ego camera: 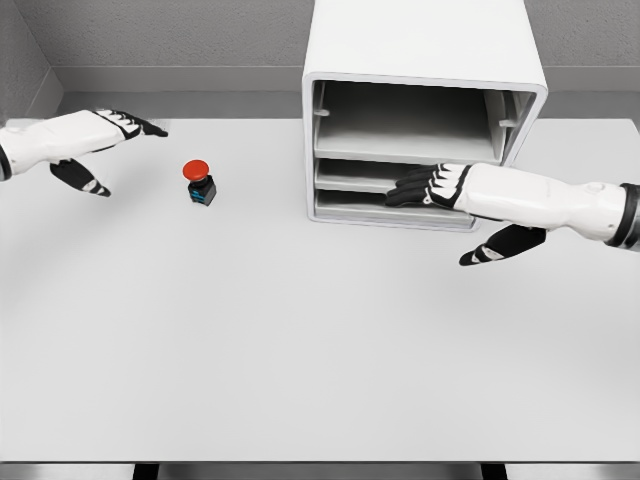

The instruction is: Slide open multi-storey tabletop storage cabinets and put open load switch and slide close multi-storey tabletop storage cabinets

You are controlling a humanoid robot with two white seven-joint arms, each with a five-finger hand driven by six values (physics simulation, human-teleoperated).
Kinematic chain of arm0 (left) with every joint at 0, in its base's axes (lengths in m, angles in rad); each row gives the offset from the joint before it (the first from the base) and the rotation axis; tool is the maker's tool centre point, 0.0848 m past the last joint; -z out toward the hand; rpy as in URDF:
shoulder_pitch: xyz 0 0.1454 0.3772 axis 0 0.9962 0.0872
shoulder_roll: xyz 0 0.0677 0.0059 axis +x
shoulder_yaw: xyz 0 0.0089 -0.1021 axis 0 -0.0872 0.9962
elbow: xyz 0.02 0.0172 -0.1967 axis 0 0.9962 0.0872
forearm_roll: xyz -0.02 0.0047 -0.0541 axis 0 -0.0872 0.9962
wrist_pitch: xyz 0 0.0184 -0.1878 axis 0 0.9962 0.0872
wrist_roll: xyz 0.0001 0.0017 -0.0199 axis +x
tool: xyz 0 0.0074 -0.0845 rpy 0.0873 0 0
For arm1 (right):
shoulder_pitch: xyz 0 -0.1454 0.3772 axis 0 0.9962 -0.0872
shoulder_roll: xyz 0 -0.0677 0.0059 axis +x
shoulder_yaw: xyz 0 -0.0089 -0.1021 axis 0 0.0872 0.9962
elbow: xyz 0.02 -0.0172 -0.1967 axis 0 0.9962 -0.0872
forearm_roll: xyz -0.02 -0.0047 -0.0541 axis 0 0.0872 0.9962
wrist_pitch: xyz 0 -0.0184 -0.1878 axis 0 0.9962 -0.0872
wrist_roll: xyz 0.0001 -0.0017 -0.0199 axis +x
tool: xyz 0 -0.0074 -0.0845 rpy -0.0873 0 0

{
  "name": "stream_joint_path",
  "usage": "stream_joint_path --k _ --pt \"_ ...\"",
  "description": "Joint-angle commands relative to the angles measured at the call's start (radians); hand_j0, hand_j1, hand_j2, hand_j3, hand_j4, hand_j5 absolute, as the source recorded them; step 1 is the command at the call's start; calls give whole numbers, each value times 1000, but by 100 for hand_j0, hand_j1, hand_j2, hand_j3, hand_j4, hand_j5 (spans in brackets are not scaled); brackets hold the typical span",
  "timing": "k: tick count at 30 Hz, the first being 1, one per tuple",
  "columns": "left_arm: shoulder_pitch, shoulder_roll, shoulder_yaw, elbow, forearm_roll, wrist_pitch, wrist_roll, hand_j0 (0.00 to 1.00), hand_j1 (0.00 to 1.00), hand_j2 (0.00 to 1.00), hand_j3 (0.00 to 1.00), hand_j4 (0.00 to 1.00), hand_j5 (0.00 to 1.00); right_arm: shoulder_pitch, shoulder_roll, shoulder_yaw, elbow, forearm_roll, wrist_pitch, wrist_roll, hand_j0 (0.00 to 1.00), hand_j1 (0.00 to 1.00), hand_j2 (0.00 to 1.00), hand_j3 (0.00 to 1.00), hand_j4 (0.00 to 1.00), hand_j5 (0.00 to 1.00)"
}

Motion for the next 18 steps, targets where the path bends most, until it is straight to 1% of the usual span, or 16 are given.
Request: stream_joint_path --k 1,2,3,4,8,9,11,12,15,18 --pt "-3 15 -32 -19 -10 1 0 100 100 100 100 100 100 0 3 1 0 -6 1 3 100 100 100 100 100 100" --pt "-24 13 -63 -24 -10 1 0 100 100 100 100 100 100 -1 35 -1 1 -9 1 2 100 100 100 100 100 100" --pt "-38 24 -66 -56 -10 1 -5 100 100 100 100 100 100 -3 61 -1 1 -7 1 0 100 100 100 100 100 100" --pt "-38 41 -60 -76 -9 1 -5 100 100 100 100 100 100 -1 72 -12 1 -6 1 -3 100 100 100 100 100 100" --pt "-47 10 -51 -71 -7 1 -6 100 100 100 100 100 100 2 104 -21 6 -3 1 -12 100 100 100 100 100 100" --pt "-50 9 -51 -74 -9 1 -9 100 100 100 100 100 100 2 104 -25 9 0 1 -32 100 100 100 100 100 100" --pt "-60 -26 -51 -70 -9 1 -104 100 100 100 100 100 100 2 106 -29 12 42 1 -69 100 100 100 100 100 100" --pt "-61 -42 -49 -65 -9 1 -113 100 100 100 100 100 100 2 104 -30 12 48 1 -92 100 100 100 100 100 100" --pt "-61 -75 -51 -44 -10 1 -110 100 100 100 100 100 100 2 106 -55 12 77 1 -112 100 100 100 100 100 100" --pt "-61 -105 -40 -18 -27 1 -106 100 100 100 100 100 100 2 106 -68 11 118 1 -112 100 100 100 100 100 100"
